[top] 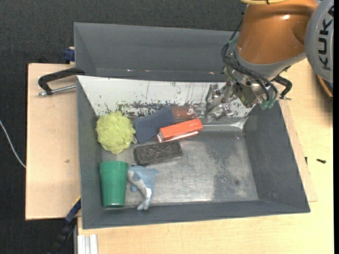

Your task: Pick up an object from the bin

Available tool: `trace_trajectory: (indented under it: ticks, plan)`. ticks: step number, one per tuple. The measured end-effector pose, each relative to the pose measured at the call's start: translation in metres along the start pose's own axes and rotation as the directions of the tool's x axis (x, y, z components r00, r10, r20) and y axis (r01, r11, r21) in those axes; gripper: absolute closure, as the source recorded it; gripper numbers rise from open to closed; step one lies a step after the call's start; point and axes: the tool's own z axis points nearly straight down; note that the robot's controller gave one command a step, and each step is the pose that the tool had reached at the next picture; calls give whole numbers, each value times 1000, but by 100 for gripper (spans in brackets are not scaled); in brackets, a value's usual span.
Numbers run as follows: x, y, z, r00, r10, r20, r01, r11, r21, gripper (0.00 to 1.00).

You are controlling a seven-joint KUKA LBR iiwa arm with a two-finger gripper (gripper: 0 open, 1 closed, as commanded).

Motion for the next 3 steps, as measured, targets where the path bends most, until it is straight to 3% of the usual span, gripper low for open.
trace_trajectory:
  ticks: [1,2,3]
  plan:
    - [-1,0,9,1000,7,15,-8,1000,6,100]
    - [5,25,46,992,-124,-6,124,992,-1,100]
    - [-6,18,63,936,-351,2,351,936,1,100]
